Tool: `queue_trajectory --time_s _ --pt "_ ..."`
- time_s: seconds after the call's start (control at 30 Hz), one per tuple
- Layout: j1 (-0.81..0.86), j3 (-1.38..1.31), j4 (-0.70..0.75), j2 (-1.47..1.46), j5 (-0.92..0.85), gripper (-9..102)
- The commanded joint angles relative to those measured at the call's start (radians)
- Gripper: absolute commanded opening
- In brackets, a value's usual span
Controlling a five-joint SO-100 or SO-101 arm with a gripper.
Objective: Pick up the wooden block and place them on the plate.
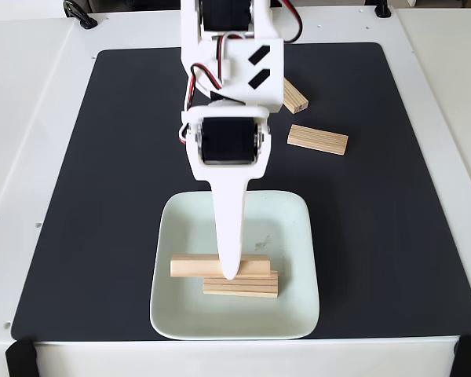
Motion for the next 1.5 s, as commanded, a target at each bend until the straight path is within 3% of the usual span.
queue_trajectory --time_s 0.0,0.6,0.67,0.87,0.97,1.23,1.47 --pt "0.009 -0.126 -0.058 -0.069 0.002 0" --pt "0.006 -0.121 -0.069 -0.12 0.044 0" --pt "0.009 -0.121 -0.069 -0.118 0.089 3" --pt "0.006 -0.121 -0.031 -0.104 0.092 33" --pt "0.005 -0.121 0.017 -0.103 0.092 41" --pt "0.005 -0.127 0.023 -0.092 0.092 41" --pt "-0.014 0.021 0.021 0.137 0.106 41"
